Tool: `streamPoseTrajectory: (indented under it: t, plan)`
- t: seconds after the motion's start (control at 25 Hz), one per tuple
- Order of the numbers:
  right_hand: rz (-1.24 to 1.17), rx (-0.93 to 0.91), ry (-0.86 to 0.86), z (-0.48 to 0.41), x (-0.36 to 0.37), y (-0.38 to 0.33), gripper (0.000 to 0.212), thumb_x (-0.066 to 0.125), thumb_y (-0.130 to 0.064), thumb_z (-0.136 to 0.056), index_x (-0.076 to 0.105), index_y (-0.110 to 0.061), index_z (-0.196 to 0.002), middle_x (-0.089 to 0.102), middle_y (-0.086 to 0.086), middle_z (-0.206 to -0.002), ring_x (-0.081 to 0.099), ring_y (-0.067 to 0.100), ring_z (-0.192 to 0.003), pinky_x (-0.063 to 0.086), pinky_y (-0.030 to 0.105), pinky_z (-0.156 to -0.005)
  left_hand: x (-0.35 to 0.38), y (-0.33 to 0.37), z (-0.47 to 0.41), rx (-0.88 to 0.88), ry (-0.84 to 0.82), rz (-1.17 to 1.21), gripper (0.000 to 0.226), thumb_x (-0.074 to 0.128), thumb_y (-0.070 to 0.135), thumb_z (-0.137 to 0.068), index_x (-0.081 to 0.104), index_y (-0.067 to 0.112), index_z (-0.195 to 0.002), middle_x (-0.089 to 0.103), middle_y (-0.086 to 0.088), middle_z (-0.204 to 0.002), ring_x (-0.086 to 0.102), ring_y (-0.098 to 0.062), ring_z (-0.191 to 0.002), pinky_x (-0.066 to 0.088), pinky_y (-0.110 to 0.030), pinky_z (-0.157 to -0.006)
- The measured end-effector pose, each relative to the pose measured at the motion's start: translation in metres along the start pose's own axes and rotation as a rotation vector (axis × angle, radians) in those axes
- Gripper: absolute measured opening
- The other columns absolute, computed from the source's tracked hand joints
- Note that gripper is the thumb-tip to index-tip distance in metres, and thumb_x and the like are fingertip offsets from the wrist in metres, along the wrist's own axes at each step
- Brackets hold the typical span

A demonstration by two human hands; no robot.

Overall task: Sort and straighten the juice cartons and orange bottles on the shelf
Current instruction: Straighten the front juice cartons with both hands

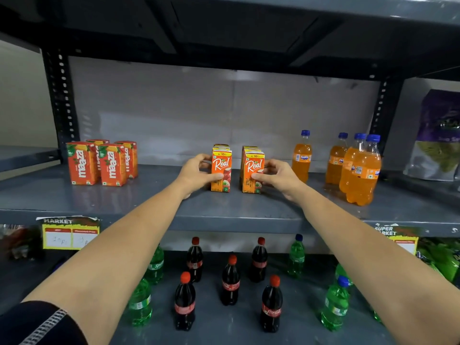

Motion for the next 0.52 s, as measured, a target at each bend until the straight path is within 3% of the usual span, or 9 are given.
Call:
streamPoseTrajectory:
  t: [0.32, 0.52]
  plan:
    - [-0.047, -0.023, -0.025, 0.0006, 0.0018, 0.0022, 0.035, 0.075, -0.021, -0.075, 0.055, -0.026, -0.103, 0.065, -0.007, -0.098, 0.066, 0.011, -0.089, 0.057, 0.020, -0.063, -0.0061, -0.0006, 0.0034, -0.003, -0.021, 0.021, 0.060, 0.079, 0.020, -0.071, 0.048, 0.019, -0.123, 0.057, -0.010, -0.126, 0.056, -0.027, -0.116, 0.052, -0.055, -0.089]
    - [-0.022, -0.019, -0.018, 0.0013, 0.0029, 0.0018, 0.040, 0.074, -0.023, -0.076, 0.053, -0.022, -0.110, 0.064, -0.007, -0.099, 0.065, 0.014, -0.093, 0.057, 0.022, -0.066, -0.0071, -0.0026, 0.0027, -0.009, -0.018, 0.013, 0.057, 0.079, 0.023, -0.070, 0.048, 0.025, -0.118, 0.058, -0.007, -0.123, 0.057, -0.026, -0.115, 0.054, -0.053, -0.086]
Point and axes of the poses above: each hand's wrist, its own z-axis away from the middle knuckle, its own x-axis out of the palm, y = z × x, the point moved 1 cm from there along -z, towards the middle knuckle
